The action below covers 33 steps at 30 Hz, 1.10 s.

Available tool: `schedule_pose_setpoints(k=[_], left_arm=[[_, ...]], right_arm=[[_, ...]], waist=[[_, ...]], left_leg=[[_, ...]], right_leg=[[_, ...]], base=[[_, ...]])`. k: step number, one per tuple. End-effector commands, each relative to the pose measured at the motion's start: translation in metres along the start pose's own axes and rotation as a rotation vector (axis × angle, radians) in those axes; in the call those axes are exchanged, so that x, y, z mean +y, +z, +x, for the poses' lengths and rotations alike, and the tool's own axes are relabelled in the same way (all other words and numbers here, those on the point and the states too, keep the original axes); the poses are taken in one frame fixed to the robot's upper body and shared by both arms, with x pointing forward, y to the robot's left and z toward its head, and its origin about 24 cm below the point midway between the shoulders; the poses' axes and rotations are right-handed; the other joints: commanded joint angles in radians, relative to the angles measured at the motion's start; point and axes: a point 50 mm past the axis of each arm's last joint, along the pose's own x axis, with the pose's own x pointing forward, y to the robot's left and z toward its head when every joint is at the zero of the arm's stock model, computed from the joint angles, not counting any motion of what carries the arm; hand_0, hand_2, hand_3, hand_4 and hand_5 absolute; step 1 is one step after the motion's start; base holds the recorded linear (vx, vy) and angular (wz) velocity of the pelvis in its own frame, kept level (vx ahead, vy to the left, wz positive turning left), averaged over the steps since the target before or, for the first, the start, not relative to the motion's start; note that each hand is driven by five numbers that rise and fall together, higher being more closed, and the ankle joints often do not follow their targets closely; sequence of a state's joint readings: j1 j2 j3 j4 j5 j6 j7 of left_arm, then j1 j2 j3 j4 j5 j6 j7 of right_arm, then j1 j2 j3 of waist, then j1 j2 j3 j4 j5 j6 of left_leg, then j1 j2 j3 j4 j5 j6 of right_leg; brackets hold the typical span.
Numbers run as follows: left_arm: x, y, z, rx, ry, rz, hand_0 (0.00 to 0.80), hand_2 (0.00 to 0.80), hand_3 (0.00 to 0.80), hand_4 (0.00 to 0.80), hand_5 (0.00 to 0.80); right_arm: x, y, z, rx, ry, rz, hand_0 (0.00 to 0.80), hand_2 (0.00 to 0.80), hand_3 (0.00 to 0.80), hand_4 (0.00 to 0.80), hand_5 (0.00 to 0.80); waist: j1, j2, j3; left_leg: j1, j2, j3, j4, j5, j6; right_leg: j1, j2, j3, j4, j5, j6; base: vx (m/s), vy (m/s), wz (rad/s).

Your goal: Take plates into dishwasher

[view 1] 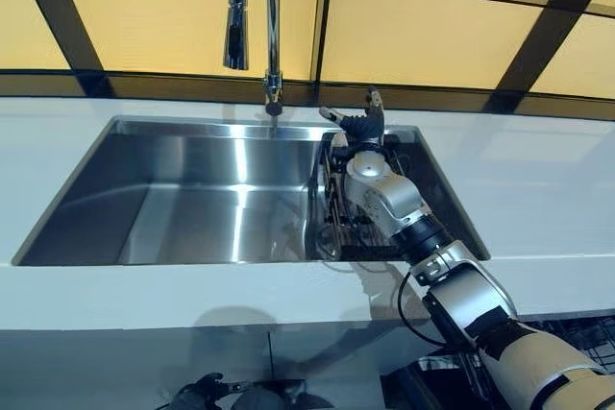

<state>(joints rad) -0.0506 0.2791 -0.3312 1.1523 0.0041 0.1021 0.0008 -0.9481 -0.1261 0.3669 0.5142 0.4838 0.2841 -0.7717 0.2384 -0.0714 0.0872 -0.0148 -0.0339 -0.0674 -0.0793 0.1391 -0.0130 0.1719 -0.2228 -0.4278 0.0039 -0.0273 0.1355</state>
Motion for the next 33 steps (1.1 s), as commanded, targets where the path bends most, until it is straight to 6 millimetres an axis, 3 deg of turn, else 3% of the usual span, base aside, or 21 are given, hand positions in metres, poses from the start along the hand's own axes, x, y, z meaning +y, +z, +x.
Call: schedule_pose_setpoints(k=[1,11,21,33], left_arm=[[-0.003,0.007,0.002,0.004,-0.01,0.055,0.0,0.0,0.0,0.0,0.0],[-0.005,0.013,0.002,-0.008,-0.014,0.058,0.0,0.0,0.0,0.0,0.0],[-0.004,0.015,0.002,-0.012,-0.013,0.066,0.0,0.0,0.0,0.0,0.0],[-0.005,0.017,0.002,-0.011,-0.013,0.063,0.0,0.0,0.0,0.0,0.0]], right_arm=[[-0.002,0.034,0.01,-0.08,-0.038,0.018,0.0,0.0,0.0,0.0,0.0],[-0.006,0.009,0.013,0.044,-0.085,-0.091,0.0,0.0,0.0,0.0,0.0],[-0.026,0.002,0.022,0.07,-0.172,-0.245,0.0,0.0,0.0,0.0,0.0],[-0.034,-0.024,0.021,0.215,-0.148,-0.281,0.0,0.0,0.0,0.0,0.0]], waist=[[0.043,0.03,-0.026],[0.039,0.033,-0.021],[0.033,0.032,-0.018],[0.011,0.031,-0.02]], left_leg=[[0.064,-0.027,0.032,-0.008,-0.113,0.05],[0.067,-0.025,0.027,-0.008,-0.116,0.056],[0.076,-0.025,0.023,-0.008,-0.122,0.059],[0.091,-0.025,0.03,-0.008,-0.136,0.064]], right_leg=[[-0.038,-0.052,0.011,0.136,0.13,0.004],[-0.057,-0.058,0.023,0.161,0.13,0.008],[-0.071,-0.063,0.036,0.179,0.132,0.013],[-0.105,-0.068,0.058,0.217,0.136,0.016]], base=[[-0.007,0.007,0.05],[-0.006,0.001,0.05],[-0.001,-0.002,0.02],[-0.002,0.002,0.03]])
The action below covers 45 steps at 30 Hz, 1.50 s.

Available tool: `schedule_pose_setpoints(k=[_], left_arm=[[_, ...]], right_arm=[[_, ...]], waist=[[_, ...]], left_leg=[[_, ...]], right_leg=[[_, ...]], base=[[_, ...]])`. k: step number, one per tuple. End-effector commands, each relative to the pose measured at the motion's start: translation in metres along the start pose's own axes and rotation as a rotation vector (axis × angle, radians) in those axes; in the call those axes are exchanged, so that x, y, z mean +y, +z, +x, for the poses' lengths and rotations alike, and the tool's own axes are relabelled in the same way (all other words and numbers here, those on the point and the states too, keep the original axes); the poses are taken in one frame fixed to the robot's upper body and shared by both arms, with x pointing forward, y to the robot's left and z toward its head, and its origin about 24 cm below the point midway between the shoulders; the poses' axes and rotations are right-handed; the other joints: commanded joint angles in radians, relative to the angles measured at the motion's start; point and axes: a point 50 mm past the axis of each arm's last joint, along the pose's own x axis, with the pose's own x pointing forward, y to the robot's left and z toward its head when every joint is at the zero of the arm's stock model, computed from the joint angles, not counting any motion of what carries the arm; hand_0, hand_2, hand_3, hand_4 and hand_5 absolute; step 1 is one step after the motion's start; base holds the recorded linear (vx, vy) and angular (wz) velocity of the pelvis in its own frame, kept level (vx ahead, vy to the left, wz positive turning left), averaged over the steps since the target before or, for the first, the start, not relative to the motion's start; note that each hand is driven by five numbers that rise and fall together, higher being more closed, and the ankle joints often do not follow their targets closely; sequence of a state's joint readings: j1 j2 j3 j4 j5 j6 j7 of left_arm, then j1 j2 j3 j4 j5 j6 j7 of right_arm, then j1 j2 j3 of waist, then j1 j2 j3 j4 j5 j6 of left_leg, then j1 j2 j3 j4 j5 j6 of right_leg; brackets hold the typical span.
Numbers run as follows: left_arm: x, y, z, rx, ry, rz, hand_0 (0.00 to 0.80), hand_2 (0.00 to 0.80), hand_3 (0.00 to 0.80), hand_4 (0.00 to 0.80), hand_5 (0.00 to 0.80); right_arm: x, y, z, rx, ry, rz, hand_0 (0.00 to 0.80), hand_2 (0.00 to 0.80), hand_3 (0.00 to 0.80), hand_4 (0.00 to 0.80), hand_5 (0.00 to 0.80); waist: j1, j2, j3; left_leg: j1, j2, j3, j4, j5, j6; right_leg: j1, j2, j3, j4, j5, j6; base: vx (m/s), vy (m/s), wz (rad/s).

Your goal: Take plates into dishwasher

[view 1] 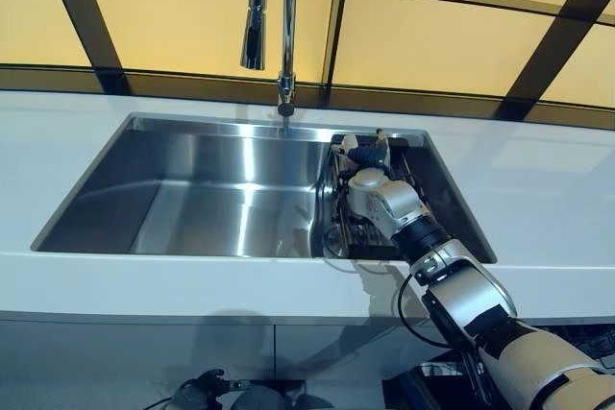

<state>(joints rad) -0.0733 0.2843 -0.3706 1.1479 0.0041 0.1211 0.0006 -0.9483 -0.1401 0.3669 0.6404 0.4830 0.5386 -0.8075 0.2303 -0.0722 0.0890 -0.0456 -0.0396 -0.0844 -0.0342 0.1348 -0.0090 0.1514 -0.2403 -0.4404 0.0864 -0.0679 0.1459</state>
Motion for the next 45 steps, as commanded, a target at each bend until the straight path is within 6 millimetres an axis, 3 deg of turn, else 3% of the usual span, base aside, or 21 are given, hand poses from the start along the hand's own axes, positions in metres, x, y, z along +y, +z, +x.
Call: schedule_pose_setpoints(k=[1,25,45], left_arm=[[-0.006,0.009,0.002,-0.006,-0.013,0.021,0.0,0.0,0.0,0.0,0.0],[-0.007,0.005,0.002,0.005,-0.01,-0.001,0.0,0.0,0.0,0.0,0.0],[-0.013,0.002,0.001,0.01,-0.017,-0.007,0.0,0.0,0.0,0.0,0.0]], right_arm=[[-0.019,0.016,0.011,-0.032,-0.049,-0.027,0.0,0.0,0.0,0.0,0.0],[0.0,-0.052,0.005,0.233,0.093,-0.072,0.0,0.0,0.0,0.0,0.0],[0.0,-0.066,0.002,0.276,0.056,-0.04,0.0,0.0,0.0,0.0,0.0]], waist=[[0.018,0.031,-0.021],[-0.021,0.031,-0.014],[-0.031,0.037,-0.008]], left_leg=[[0.122,-0.018,0.049,-0.053,-0.132,0.061],[0.151,-0.009,0.075,-0.053,-0.154,0.064],[0.165,-0.012,0.073,-0.053,-0.161,0.067]], right_leg=[[-0.087,-0.052,0.072,0.138,0.176,0.005],[-0.146,-0.064,0.101,0.196,0.19,0.014],[-0.171,-0.079,0.109,0.231,0.207,0.018]], base=[[-0.004,0.006,0.07],[0.0,0.003,0.02],[0.002,0.003,0.02]])
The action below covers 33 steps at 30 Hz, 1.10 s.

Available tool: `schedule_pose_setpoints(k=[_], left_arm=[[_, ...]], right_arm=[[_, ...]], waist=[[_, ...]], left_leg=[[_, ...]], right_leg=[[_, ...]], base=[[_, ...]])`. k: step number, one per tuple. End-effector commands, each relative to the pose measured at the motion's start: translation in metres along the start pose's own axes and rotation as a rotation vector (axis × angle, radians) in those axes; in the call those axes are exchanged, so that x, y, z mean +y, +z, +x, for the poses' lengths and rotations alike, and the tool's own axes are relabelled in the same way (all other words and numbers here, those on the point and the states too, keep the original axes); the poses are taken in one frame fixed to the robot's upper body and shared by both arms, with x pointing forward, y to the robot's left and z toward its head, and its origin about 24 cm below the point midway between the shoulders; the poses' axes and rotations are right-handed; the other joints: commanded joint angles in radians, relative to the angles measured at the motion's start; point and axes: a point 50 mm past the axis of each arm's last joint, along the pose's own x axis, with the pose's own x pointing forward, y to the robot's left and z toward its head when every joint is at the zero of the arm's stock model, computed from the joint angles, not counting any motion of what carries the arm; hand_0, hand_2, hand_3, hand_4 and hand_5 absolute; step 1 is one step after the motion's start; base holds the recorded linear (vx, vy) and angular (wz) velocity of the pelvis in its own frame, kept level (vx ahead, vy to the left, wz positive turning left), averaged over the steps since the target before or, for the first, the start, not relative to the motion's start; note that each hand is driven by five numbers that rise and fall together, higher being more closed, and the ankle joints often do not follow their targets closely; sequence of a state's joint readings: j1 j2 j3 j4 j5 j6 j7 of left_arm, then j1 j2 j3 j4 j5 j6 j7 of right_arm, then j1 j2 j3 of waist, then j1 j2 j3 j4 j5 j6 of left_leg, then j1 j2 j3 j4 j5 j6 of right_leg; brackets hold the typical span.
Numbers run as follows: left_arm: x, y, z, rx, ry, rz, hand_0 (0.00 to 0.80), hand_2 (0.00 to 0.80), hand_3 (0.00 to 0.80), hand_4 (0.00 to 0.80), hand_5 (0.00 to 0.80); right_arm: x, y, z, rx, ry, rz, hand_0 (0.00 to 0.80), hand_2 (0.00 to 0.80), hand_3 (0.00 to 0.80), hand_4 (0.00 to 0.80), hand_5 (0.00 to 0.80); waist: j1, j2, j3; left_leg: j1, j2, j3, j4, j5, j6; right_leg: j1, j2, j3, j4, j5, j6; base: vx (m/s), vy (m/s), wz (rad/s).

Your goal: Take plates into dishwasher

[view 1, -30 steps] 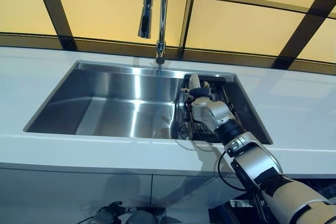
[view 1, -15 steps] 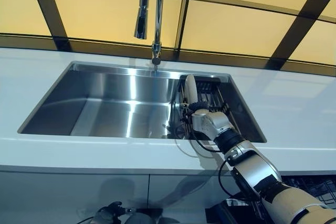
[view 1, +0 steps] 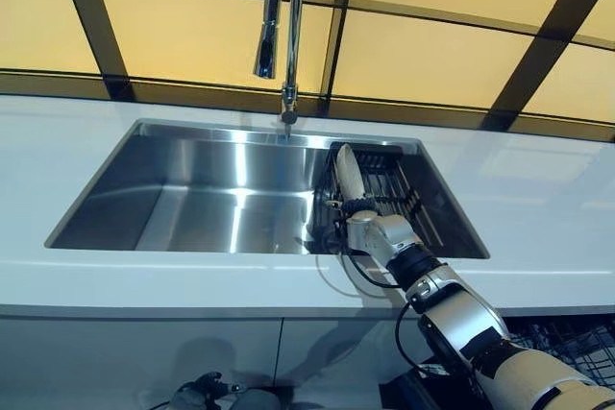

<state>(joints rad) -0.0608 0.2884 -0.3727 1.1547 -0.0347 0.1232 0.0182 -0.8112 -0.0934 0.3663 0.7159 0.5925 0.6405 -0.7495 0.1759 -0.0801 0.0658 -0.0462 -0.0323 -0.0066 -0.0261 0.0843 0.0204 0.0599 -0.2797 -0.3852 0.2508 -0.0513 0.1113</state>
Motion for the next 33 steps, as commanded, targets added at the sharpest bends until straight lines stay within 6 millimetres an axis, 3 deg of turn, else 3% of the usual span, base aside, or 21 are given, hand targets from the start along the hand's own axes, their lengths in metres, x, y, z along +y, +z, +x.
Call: schedule_pose_setpoints(k=[1,4,7,8,10,12,26,33], left_arm=[[-0.013,0.009,0.001,-0.011,-0.029,0.03,0.0,0.0,0.0,0.0,0.0],[-0.014,0.009,0.001,-0.01,-0.03,0.03,0.0,0.0,0.0,0.0,0.0],[-0.015,0.007,0.001,-0.009,-0.032,0.033,0.0,0.0,0.0,0.0,0.0],[-0.015,0.008,0.001,-0.009,-0.032,0.033,0.0,0.0,0.0,0.0,0.0],[-0.016,0.007,0.001,-0.01,-0.033,0.034,0.0,0.0,0.0,0.0,0.0],[-0.016,0.007,0.001,-0.007,-0.034,0.035,0.0,0.0,0.0,0.0,0.0],[-0.019,0.006,0.001,-0.003,-0.04,0.05,0.0,0.0,0.0,0.0,0.0],[-0.018,0.007,0.001,-0.001,-0.045,0.061,0.0,0.0,0.0,0.0,0.0]], right_arm=[[-0.014,0.014,0.003,-0.063,-0.059,0.029,0.0,0.0,0.0,0.0,0.0],[-0.015,0.016,0.003,-0.069,-0.068,0.043,0.0,0.0,0.0,0.0,0.0],[-0.015,0.017,0.002,-0.078,-0.078,0.05,0.157,0.157,0.157,0.157,0.157],[-0.015,0.018,0.002,-0.08,-0.085,0.056,0.351,0.351,0.351,0.351,0.351],[-0.017,0.019,0.002,-0.093,-0.101,0.062,0.53,0.53,0.53,0.53,0.53],[-0.018,0.021,0.002,-0.101,-0.112,0.072,0.8,0.8,0.8,0.8,0.8],[-0.021,0.03,0.0,-0.145,-0.147,0.095,0.8,0.8,0.8,0.8,0.8],[-0.032,0.05,-0.003,-0.268,-0.22,0.054,0.8,0.8,0.8,0.8,0.8]], waist=[[0.023,0.045,0.016],[0.021,0.045,0.016],[0.021,0.045,0.015],[0.021,0.045,0.015],[0.021,0.047,0.015],[0.021,0.047,0.015],[0.025,0.048,0.014],[0.028,0.049,0.013]], left_leg=[[0.166,-0.02,-0.005,-0.061,-0.111,0.037],[0.168,-0.019,-0.004,-0.061,-0.112,0.038],[0.169,-0.02,-0.004,-0.061,-0.112,0.038],[0.169,-0.019,-0.003,-0.061,-0.112,0.038],[0.17,-0.019,-0.003,-0.061,-0.112,0.038],[0.171,-0.018,-0.002,-0.061,-0.112,0.037],[0.176,-0.02,-0.007,-0.061,-0.115,0.041],[0.177,-0.02,-0.01,-0.061,-0.114,0.041]], right_leg=[[-0.08,-0.04,0.054,0.067,0.192,0.053],[-0.083,-0.042,0.055,0.072,0.193,0.053],[-0.083,-0.041,0.056,0.072,0.193,0.053],[-0.084,-0.042,0.056,0.073,0.193,0.053],[-0.086,-0.044,0.056,0.076,0.194,0.054],[-0.085,-0.044,0.057,0.075,0.194,0.054],[-0.086,-0.047,0.055,0.082,0.195,0.054],[-0.085,-0.049,0.052,0.082,0.197,0.055]], base=[[0.017,0.008,0.2],[0.008,0.002,-0.02],[0.008,0.001,0.01],[0.011,0.003,0.04],[0.01,0.003,0.05],[0.018,-0.001,0.06],[0.004,-0.001,0.01],[0.0,0.0,0.0]])
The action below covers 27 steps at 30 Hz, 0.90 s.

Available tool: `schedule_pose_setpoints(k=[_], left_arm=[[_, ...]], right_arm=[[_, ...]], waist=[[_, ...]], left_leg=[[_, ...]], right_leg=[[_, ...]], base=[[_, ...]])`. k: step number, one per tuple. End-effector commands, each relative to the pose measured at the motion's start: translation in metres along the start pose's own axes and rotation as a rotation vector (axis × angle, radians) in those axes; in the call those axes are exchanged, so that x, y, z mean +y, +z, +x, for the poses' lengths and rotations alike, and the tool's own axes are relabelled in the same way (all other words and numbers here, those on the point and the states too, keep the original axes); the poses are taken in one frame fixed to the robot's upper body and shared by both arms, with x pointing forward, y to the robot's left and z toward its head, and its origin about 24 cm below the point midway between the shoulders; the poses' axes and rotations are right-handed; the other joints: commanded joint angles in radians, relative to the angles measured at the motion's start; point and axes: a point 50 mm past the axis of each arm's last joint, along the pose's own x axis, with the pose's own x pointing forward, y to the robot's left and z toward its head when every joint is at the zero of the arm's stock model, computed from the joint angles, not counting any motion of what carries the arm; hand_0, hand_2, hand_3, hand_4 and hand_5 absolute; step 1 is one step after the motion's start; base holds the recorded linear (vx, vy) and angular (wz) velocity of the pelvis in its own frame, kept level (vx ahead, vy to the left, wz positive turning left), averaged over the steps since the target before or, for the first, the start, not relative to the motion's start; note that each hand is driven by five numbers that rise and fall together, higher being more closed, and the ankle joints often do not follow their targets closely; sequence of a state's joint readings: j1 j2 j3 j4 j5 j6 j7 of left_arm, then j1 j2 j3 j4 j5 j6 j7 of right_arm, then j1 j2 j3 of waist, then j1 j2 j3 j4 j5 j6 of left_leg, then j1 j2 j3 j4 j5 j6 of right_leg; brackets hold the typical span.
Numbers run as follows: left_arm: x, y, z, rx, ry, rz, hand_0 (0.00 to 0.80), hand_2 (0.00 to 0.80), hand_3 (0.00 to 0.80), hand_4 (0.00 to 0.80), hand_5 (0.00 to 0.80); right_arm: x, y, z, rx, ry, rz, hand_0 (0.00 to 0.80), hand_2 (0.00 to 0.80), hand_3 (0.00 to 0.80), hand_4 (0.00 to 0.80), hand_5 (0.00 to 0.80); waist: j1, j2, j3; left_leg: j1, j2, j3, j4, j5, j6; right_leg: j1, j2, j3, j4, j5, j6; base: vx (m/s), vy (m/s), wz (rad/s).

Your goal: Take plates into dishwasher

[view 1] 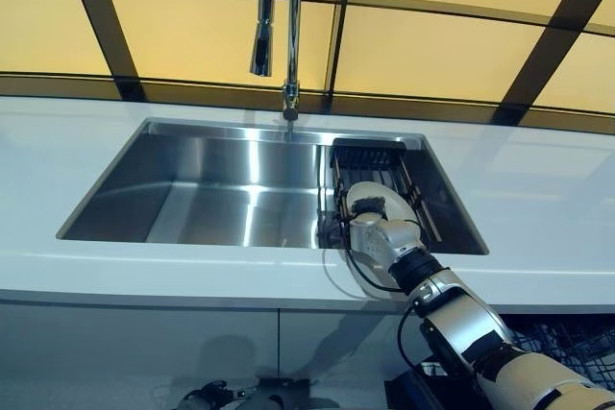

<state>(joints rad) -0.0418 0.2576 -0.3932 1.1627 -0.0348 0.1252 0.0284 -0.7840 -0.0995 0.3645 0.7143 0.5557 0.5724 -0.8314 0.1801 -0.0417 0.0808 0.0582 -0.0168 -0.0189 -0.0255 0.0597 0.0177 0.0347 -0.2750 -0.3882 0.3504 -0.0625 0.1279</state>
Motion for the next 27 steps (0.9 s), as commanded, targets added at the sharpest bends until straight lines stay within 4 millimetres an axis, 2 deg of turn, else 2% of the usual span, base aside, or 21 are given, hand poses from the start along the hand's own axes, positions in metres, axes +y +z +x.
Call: schedule_pose_setpoints(k=[1,5,6,7,8,16,18,21,22,23,25,27], left_arm=[[-0.002,0.012,0.001,-0.017,-0.016,0.055,0.0,0.0,0.0,0.0,0.0],[-0.003,0.012,0.001,-0.017,-0.019,0.068,0.0,0.0,0.0,0.0,0.0],[-0.003,0.012,0.001,-0.017,-0.02,0.072,0.0,0.0,0.0,0.0,0.0],[-0.004,0.012,0.001,-0.016,-0.022,0.077,0.0,0.0,0.0,0.0,0.0],[-0.003,0.012,0.001,-0.015,-0.022,0.081,0.0,0.0,0.0,0.0,0.0],[0.001,0.012,0.001,-0.014,-0.023,0.1,0.0,0.0,0.0,0.0,0.0],[0.002,0.012,0.001,-0.013,-0.023,0.101,0.0,0.0,0.0,0.0,0.0],[0.006,0.01,0.001,-0.01,-0.02,0.106,0.0,0.0,0.0,0.0,0.0],[0.006,0.01,0.001,-0.01,-0.02,0.106,0.0,0.0,0.0,0.0,0.0],[0.009,0.009,0.0,-0.009,-0.014,0.104,0.0,0.0,0.0,0.0,0.0],[0.014,0.007,0.0,-0.006,-0.007,0.101,0.0,0.0,0.0,0.0,0.0],[0.02,0.006,0.0,0.0,0.001,0.105,0.0,0.0,0.0,0.0,0.0]], right_arm=[[-0.025,0.059,-0.002,-0.245,-0.121,0.039,0.8,0.8,0.8,0.8,0.8],[-0.032,0.073,-0.004,-0.325,-0.164,-0.028,0.8,0.8,0.8,0.8,0.8],[-0.035,0.076,-0.004,-0.342,-0.176,-0.047,0.364,0.364,0.364,0.364,0.364],[-0.038,0.08,-0.004,-0.355,-0.191,-0.062,0.144,0.144,0.144,0.144,0.144],[-0.04,0.083,-0.004,-0.372,-0.207,-0.079,0.0,0.0,0.0,0.0,0.0],[-0.061,0.103,-0.003,-0.436,-0.273,-0.135,0.0,0.0,0.0,0.0,0.0],[-0.068,0.111,-0.003,-0.484,-0.288,-0.196,0.0,0.0,0.0,0.0,0.0],[-0.074,0.129,-0.007,-0.608,-0.209,-0.314,0.0,0.0,0.0,0.0,0.0],[-0.074,0.129,-0.007,-0.608,-0.209,-0.314,0.0,0.0,0.0,0.0,0.0],[-0.077,0.132,-0.007,-0.607,-0.114,-0.401,0.0,0.0,0.0,0.0,0.0],[-0.087,0.132,-0.002,-0.577,-0.066,-0.456,0.0,0.0,0.0,0.0,0.0],[-0.105,0.138,0.002,-0.575,-0.092,-0.52,0.0,0.0,0.0,0.0,0.0]], waist=[[0.026,0.011,-0.003],[0.031,0.01,-0.005],[0.032,0.01,-0.005],[0.034,0.009,-0.006],[0.035,0.008,-0.006],[0.041,0.004,-0.009],[0.041,0.001,-0.011],[0.043,-0.004,-0.012],[0.043,-0.004,-0.012],[0.041,-0.009,-0.011],[0.038,-0.014,-0.011],[0.038,-0.019,-0.01]], left_leg=[[0.073,-0.035,0.001,-0.062,-0.09,0.044],[0.075,-0.035,-0.002,-0.062,-0.091,0.044],[0.076,-0.036,-0.004,-0.062,-0.091,0.045],[0.076,-0.036,-0.006,-0.062,-0.091,0.045],[0.076,-0.036,-0.007,-0.062,-0.092,0.045],[0.079,-0.034,-0.01,-0.062,-0.095,0.045],[0.078,-0.034,-0.01,-0.062,-0.095,0.045],[0.077,-0.035,-0.01,-0.062,-0.094,0.045],[0.077,-0.035,-0.01,-0.062,-0.094,0.045],[0.077,-0.034,-0.009,-0.062,-0.092,0.045],[0.076,-0.032,-0.007,-0.062,-0.091,0.043],[0.074,-0.029,-0.006,-0.062,-0.087,0.041]], right_leg=[[-0.061,-0.055,0.055,-0.016,0.208,0.039],[-0.058,-0.054,0.051,-0.018,0.206,0.038],[-0.057,-0.055,0.05,-0.018,0.207,0.039],[-0.056,-0.056,0.049,-0.018,0.208,0.039],[-0.056,-0.056,0.048,-0.017,0.207,0.039],[-0.055,-0.056,0.046,-0.017,0.204,0.04],[-0.054,-0.056,0.045,-0.019,0.203,0.04],[-0.056,-0.057,0.042,-0.015,0.207,0.043],[-0.056,-0.057,0.042,-0.015,0.207,0.043],[-0.061,-0.059,0.042,-0.008,0.206,0.046],[-0.063,-0.06,0.039,-0.004,0.204,0.047],[-0.066,-0.062,0.035,0.002,0.207,0.052]], base=[[0.0,0.0,0.0],[0.0,0.0,0.0],[0.0,0.0,0.0],[0.0,0.0,0.0],[0.0,0.0,0.0],[0.002,-0.001,-0.04],[0.0,0.0,0.0],[0.0,0.0,0.0],[0.0,0.0,0.0],[0.0,0.0,0.0],[0.0,0.0,0.0],[0.005,-0.01,0.02]])
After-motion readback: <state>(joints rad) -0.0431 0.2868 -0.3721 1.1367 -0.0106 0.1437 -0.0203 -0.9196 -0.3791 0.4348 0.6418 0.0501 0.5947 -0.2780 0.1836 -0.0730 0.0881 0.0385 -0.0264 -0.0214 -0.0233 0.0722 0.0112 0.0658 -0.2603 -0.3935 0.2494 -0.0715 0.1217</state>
